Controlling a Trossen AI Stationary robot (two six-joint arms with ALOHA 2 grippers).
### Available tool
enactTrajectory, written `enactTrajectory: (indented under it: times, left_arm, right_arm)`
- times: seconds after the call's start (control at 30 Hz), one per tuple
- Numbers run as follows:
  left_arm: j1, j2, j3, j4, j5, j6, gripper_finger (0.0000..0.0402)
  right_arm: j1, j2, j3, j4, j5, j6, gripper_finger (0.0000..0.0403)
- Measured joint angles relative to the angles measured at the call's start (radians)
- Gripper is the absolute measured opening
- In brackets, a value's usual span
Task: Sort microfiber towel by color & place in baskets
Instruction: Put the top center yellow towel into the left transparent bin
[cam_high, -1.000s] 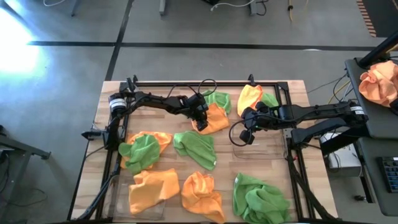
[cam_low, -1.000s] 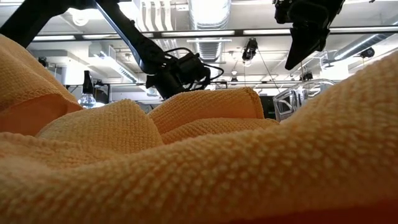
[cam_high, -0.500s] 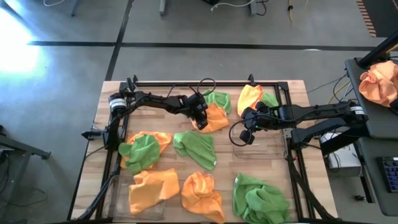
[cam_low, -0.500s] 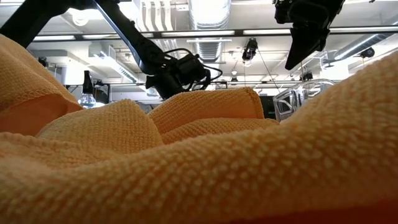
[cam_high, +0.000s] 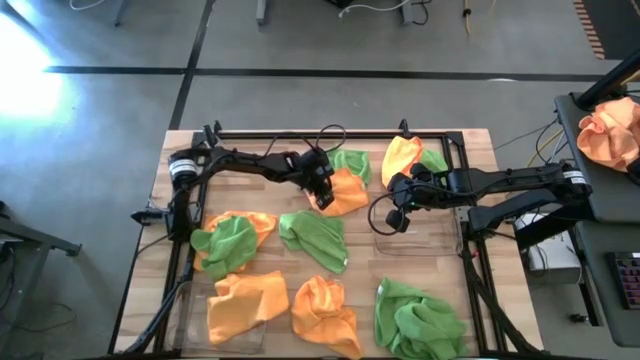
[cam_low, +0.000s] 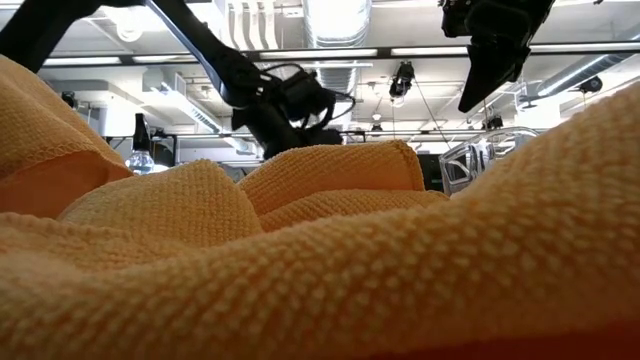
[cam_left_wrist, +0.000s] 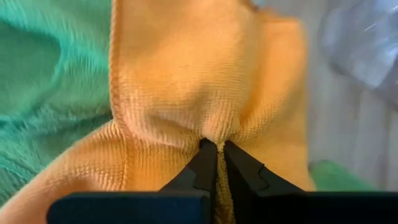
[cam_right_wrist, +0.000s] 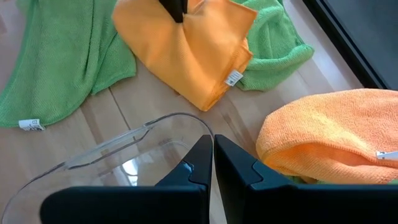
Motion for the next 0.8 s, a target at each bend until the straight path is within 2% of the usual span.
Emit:
enactTrajectory:
  times: [0.37,0.8]
  left_arm:
    - [-0.007,-0.143,0.001,-0.002,-0.003,-0.038,0.0002]
    - [-0.051,-0.439,0.002,-0.077,-0.008,-0.127,0.0001]
  right_arm:
    - [0.000,0.000,0.000,0.000,0.006,-0.005,0.0013]
    - [0.000,0.000,-0.003,0.000,0.008,-0.044,0.0013]
